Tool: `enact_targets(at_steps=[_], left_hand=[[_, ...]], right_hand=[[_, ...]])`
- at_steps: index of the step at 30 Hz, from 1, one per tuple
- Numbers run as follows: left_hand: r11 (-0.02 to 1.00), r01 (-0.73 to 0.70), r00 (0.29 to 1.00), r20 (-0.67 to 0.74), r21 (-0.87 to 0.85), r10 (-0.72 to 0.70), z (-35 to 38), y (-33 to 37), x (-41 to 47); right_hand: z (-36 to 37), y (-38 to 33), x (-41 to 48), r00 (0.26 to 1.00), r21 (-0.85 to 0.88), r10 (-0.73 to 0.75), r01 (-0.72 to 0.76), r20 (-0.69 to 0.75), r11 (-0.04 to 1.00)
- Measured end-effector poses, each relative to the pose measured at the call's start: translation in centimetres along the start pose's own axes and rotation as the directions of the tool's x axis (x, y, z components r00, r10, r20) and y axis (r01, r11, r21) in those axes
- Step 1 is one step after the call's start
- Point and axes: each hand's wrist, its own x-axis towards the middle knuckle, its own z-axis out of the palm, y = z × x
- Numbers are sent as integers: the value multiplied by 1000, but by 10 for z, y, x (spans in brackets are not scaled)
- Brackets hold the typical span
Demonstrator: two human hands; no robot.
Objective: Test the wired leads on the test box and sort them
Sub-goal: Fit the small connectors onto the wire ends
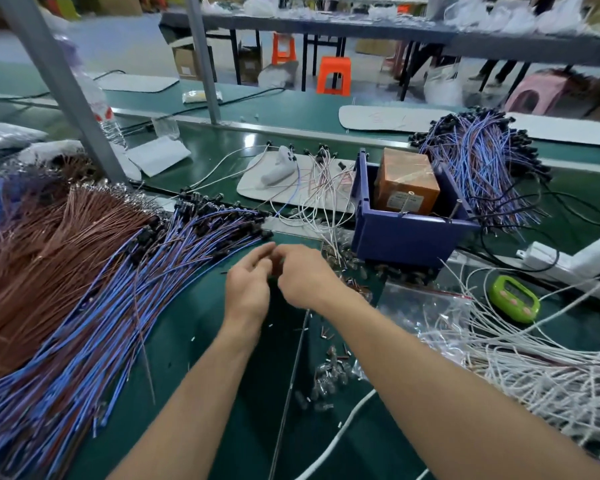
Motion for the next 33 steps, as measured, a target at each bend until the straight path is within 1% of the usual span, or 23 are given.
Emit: enact_targets(at_steps=[1,3,6,7,8,9,10,11,12,13,14,15,16,18,20,22,23,25,26,27,29,30,33], left_hand=[[1000,-8,1000,-11,-4,8,2,0,-5],[995,-78,997,31,66,76,5,-3,-16],[989,-93,995,45,117,88,7,-2,-18],[986,-115,993,31,118,113,7,-3,-17],[977,-146,989,43,154,141,7,-1,-16],[945,-188,981,103,268,166,9,2,-16],[872,-229,970,175,433,168,12,3,-16],[804,-242,968,189,543,164,14,2,-16],[813,-215,975,173,542,142,15,3,-17],[883,-169,982,147,437,115,15,3,-19],[948,-129,989,111,290,101,13,3,-21],[983,-105,992,84,153,93,12,4,-22],[994,-85,994,82,68,79,11,3,-24],[998,-40,994,99,-40,44,12,2,-30],[994,-34,994,101,-107,44,15,4,-40],[996,-66,990,122,-62,73,18,8,-46],[998,-55,987,147,-40,61,19,9,-48],[998,-46,984,168,-43,53,19,8,-46],[998,-56,986,155,-27,60,16,9,-45],[998,-59,989,135,20,56,15,10,-43],[981,-68,990,130,180,45,19,10,-40],[976,-72,990,137,204,44,21,8,-39],[994,-51,988,148,92,37,29,4,-45]], right_hand=[[5,3,1,1000,10,3,-3,-24,1000],[10,9,-1,997,44,11,-8,-75,999],[11,19,-7,998,23,23,-21,-65,1000],[11,22,-9,997,25,30,-28,-70,999],[10,23,-11,996,25,39,-37,-77,999],[9,24,-12,995,20,48,-46,-90,999],[8,24,-13,992,18,70,-69,-107,997],[7,25,-16,988,22,90,-88,-121,996],[6,27,-18,986,39,99,-94,-132,995],[5,29,-20,984,58,99,-91,-145,994],[5,30,-24,983,72,102,-91,-156,993],[5,31,-27,983,77,103,-92,-154,993],[6,31,-31,984,80,105,-94,-144,992],[11,33,-35,988,70,100,-92,-115,993],[17,33,-38,989,79,89,-80,-117,994],[19,29,-42,986,98,73,-58,-150,993],[19,29,-44,985,89,71,-58,-156,994],[19,29,-47,988,64,68,-60,-138,996],[19,30,-48,989,67,65,-57,-132,996],[18,30,-49,988,73,60,-50,-139,996],[16,32,-51,983,82,57,-43,-172,996],[16,33,-53,982,92,57,-41,-180,995],[17,36,-57,976,160,80,-48,-201,986]])
